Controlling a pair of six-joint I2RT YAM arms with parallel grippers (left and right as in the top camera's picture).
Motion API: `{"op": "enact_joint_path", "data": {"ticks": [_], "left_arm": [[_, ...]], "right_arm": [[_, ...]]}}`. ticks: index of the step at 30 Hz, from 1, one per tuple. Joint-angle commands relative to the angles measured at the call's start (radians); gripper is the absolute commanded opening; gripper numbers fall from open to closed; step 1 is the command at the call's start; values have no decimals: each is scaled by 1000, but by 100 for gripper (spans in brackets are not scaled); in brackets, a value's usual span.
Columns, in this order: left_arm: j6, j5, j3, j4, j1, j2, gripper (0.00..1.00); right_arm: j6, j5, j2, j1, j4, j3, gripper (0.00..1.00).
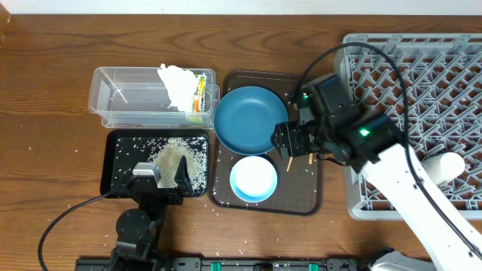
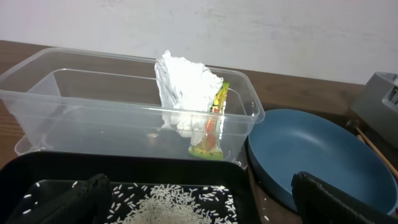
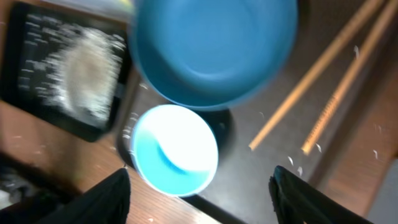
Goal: Sort waste into correct bins and load items into the dishwasher rack
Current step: 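Reach the right gripper to the light-blue bowl and grasp its rim, then carry the bowl to the dish rack and set it upside down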
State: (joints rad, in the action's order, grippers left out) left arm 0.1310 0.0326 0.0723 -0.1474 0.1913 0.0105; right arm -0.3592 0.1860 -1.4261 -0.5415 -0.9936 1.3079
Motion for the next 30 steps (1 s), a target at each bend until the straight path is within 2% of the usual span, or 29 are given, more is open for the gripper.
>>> {"op": "enact_joint_path", "data": {"ticks": [1,3,8,13,15,17,19,25,27,30], "left_arm": [[5,2,-30,-4,-5,-6,95],[5,2,-30,-4,-5,-6,95],[5,2,-30,-5,-5,-6,95],[5,2,-30,-4,-5,-6,95],[5,2,-30,-4,-5,-6,95],[5,2,-30,-4,-5,-6,95],[5,2,-30,-4,-5,-6,95],[5,2,-30,-4,-5,-6,95],[5,2,-30,-4,-5,-6,95],[5,2,-30,-4,-5,-6,95]], "right_arm": [[-22,-51,-85,-12,-61,4,65],[-22,-45,-154,-20,-98,3,57],[24,58,-327,-86,-102,3,50],[23,38,-436,-135,-89,3,50],[7,3,-466,-140,-80,3,39],[-14,-28,-484,-139,-80,3,14],[-34,-47,-488,-135,-80,4,1],[-37,-86,-408,-121,-102,5,1],[-42,-169,-346,-120,-127,5,1],[-108,-398,-221,-118,-174,5,1]]}}
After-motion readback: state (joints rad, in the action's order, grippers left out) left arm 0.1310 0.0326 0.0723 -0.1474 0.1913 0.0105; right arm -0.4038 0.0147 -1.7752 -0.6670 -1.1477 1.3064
